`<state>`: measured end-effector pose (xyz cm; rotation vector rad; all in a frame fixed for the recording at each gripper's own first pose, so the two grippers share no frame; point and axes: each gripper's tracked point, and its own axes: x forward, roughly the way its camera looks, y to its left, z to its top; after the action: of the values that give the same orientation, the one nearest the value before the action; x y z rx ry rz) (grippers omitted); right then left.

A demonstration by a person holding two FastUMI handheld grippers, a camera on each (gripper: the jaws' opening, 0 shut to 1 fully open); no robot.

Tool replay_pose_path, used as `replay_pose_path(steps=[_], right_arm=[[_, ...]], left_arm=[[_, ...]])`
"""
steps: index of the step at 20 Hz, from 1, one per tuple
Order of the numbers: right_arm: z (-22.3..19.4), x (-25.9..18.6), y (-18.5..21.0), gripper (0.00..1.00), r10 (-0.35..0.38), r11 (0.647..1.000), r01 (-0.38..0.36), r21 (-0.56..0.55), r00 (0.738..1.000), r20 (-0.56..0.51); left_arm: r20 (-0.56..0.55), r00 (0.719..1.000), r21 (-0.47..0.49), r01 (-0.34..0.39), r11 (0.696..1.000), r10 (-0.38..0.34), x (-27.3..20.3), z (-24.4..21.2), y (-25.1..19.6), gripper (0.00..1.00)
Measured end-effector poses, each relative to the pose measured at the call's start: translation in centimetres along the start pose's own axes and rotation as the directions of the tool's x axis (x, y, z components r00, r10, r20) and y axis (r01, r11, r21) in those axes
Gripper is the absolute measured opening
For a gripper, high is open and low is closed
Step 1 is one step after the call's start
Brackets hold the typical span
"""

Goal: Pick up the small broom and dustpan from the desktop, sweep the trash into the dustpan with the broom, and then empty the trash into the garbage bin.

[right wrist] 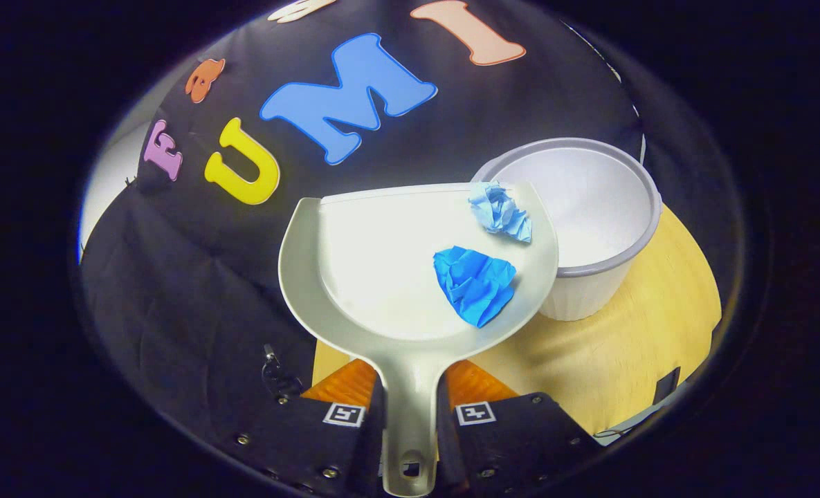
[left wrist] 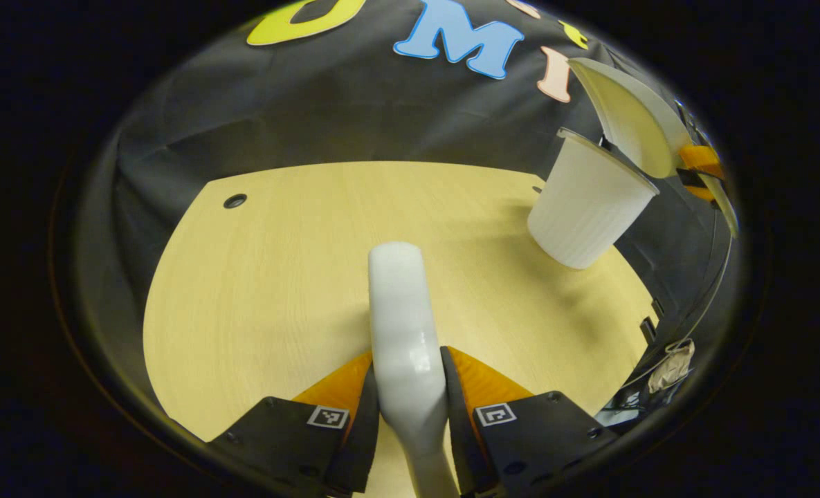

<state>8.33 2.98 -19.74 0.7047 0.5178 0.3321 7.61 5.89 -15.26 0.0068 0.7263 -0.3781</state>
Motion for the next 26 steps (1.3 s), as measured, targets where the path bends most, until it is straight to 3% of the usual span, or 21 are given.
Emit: replay_pose_path(steps=[5,10,16,20,26], right_arm=[[0.9,-0.6,2.0,0.33,0.106,0.966,-0.122,0.229,0.991,0.081],[2.9,-3.5,4.4,0.33,0.222,0.845,-0.285,0.453,0.957,0.188],[3.4,-2.2,5.3,0.33,0.258,0.756,-0.369,0.540,0.927,0.271],[4.0,-2.9,6.6,0.33,0.329,0.680,-0.451,0.578,0.892,0.309],[3.8,-3.1,6.9,0.33,0.359,0.666,-0.473,0.577,0.881,0.309]], left_arm=[[-0.006,1.000,-0.012,-0.005,1.000,0.004,-0.6,-0.7,-0.5,0.52],[-0.013,1.000,-0.013,-0.002,1.000,0.002,-1.2,-1.4,-1.1,0.52],[-0.022,1.000,-0.016,-0.009,1.000,0.008,-1.2,-1.8,-1.5,0.52],[-0.021,1.000,-0.002,-0.005,1.000,0.005,-1.2,-1.8,-2.4,0.52],[-0.021,1.000,0.010,-0.006,1.000,0.007,-1.5,-1.7,-2.8,0.52]])
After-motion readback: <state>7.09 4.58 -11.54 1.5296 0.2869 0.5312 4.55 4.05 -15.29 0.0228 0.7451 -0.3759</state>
